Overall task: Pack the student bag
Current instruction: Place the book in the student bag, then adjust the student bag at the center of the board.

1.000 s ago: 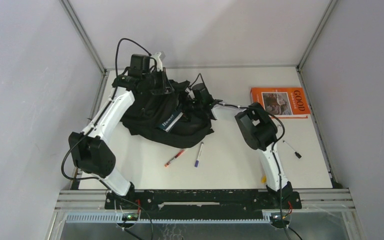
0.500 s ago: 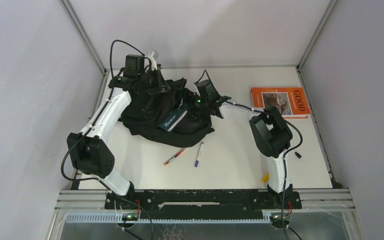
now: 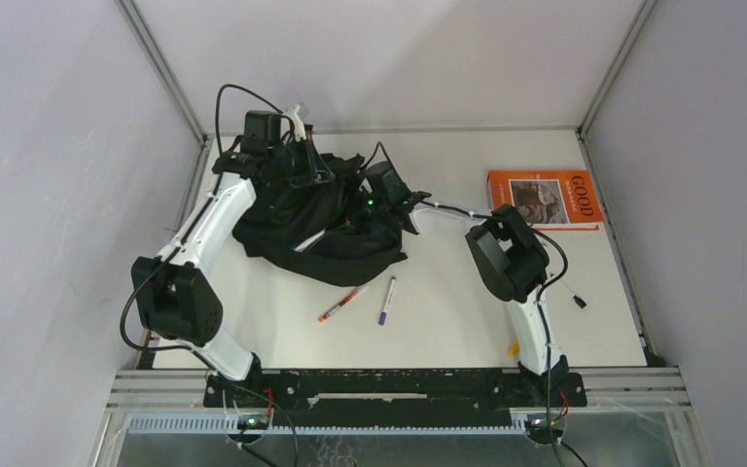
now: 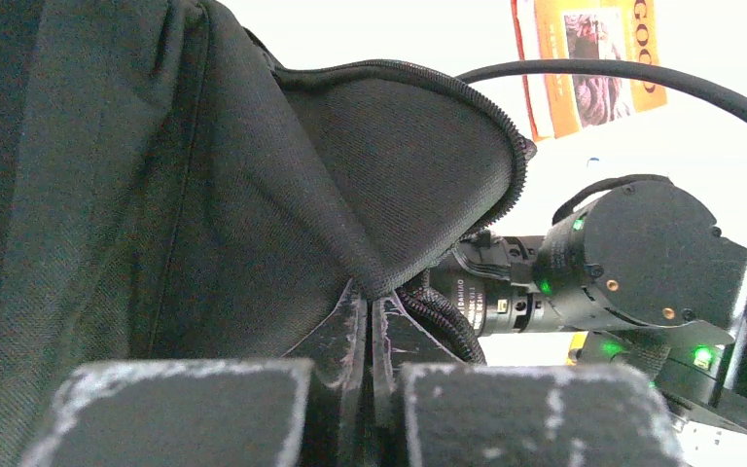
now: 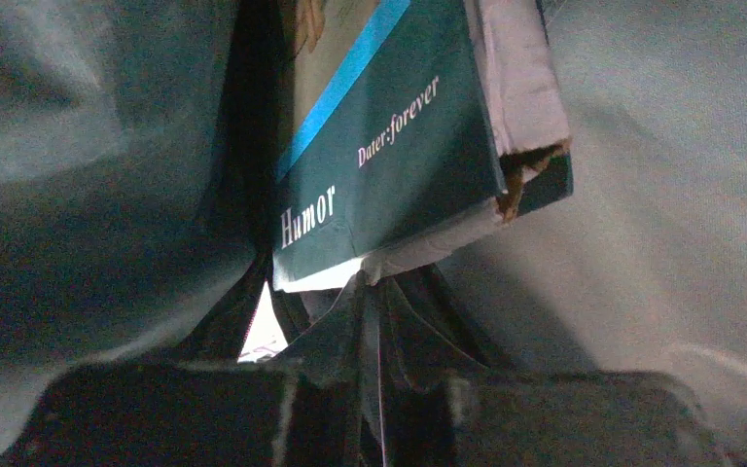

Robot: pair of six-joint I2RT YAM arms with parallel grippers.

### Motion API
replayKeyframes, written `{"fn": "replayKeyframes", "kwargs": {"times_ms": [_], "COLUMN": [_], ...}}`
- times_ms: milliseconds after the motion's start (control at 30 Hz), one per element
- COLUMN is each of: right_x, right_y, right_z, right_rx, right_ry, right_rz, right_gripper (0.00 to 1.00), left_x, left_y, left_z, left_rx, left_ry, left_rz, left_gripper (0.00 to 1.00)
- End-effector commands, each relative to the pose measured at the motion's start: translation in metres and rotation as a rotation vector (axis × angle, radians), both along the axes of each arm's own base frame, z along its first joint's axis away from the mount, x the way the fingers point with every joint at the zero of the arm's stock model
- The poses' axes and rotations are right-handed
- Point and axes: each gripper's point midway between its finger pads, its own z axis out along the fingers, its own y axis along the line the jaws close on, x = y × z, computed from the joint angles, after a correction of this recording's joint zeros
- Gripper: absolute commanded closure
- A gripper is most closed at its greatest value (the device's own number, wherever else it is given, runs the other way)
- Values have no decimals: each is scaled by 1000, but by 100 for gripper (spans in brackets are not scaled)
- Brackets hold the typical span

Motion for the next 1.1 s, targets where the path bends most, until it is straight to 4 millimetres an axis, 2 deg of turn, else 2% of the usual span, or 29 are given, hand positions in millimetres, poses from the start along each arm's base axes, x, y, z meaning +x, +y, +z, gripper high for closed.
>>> {"fn": "replayKeyframes", "kwargs": {"times_ms": [0,100,133,200,233,367,567,667,733,833,933,967,1067], "right_x": [3,4,0,-1,-3,-3,7,18,33,61,80,84,93], "right_y": [17,0,-9,-25,-32,-57,-77,-89,-101,-130,-148,-152,-145], "right_z": [27,35,31,33,35,32,8,-6,-10,-4,11,15,21], "right_rx": [68,45,17,-16,-35,-123,-228,-303,-366,-477,-508,-515,-483], "right_ry": [-49,-85,-73,-88,-95,-127,-105,-104,-143,-224,-292,-307,-297], "right_rz": [32,-1,-9,-27,-35,-68,-121,-174,-242,-404,-512,-535,-518], "right_gripper": [82,51,42,31,28,25,23,23,24,25,27,27,27], "left_x": [1,2,3,4,5,9,15,17,18,17,13,13,14], "left_y": [-8,-5,-4,-3,-3,-2,-1,-2,-1,-2,-2,-2,0], "left_z": [30,31,31,31,31,32,43,48,47,43,31,26,13], "left_rx": [-73,-59,-56,-54,-54,-59,-69,-72,-69,-71,-60,-50,-27], "left_ry": [-93,-103,-105,-105,-104,-108,-134,-144,-143,-132,-110,-103,-81], "left_rz": [-26,-12,-7,1,6,26,50,50,52,42,28,28,32], "left_gripper": [100,100,100,100,100,100,100,100,100,100,100,100,100]}}
